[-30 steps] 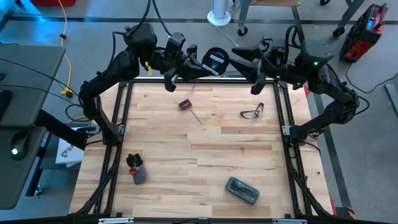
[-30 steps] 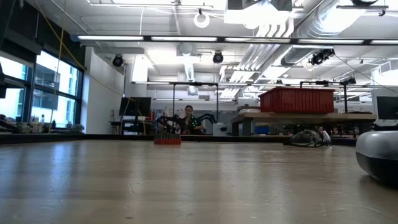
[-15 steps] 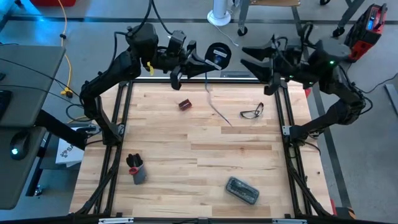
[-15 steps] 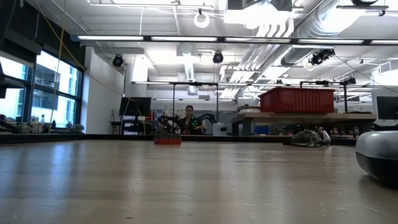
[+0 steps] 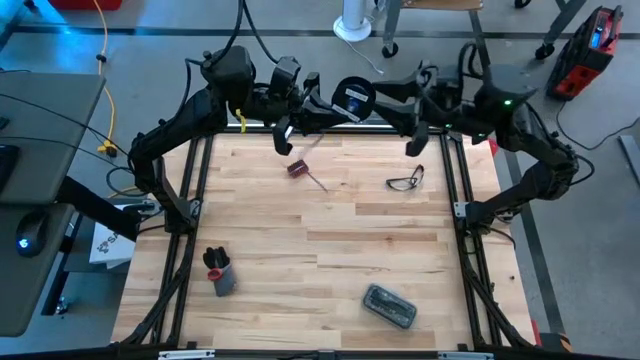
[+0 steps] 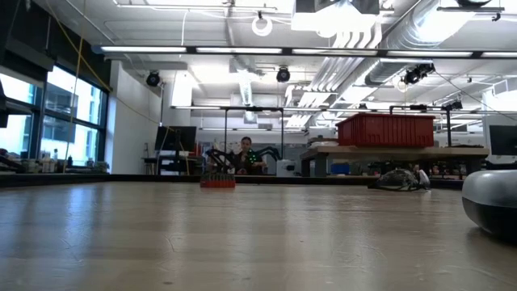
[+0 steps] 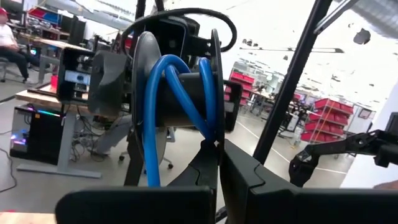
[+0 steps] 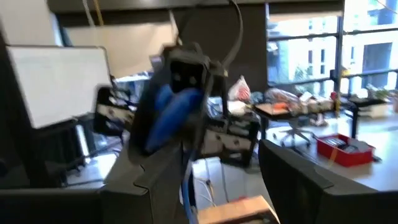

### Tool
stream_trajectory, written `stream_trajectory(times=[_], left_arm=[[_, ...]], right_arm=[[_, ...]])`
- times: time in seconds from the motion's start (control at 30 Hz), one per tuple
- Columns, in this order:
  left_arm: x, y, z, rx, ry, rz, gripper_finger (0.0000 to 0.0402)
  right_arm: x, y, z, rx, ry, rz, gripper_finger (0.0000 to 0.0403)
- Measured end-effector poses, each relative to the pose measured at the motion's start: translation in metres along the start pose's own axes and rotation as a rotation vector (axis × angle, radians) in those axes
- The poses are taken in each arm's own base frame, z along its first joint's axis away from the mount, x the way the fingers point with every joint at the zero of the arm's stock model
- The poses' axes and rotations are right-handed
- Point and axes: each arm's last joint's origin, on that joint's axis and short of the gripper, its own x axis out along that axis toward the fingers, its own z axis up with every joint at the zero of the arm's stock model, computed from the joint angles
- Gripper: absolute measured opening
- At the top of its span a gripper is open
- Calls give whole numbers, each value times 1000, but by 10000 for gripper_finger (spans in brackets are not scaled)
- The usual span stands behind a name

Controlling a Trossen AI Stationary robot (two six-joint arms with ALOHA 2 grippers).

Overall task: Coil cords
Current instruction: Coil the blue wire onto the spool

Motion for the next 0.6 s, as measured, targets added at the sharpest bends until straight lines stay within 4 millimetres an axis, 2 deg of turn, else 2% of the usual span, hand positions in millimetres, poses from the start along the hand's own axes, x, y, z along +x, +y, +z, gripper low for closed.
stream_trajectory(times=[0.13, 0.23, 0.6], left_arm=[[2, -1, -2, 5, 3, -4, 0], [6, 2, -5, 0, 11, 1, 0], [12, 9, -10, 23, 16, 14, 0]], right_arm=[[-3, 0, 3, 2, -19, 11, 203], [-1, 0, 2, 3, -10, 10, 186], [-1, 0, 2, 5, -14, 10, 11]])
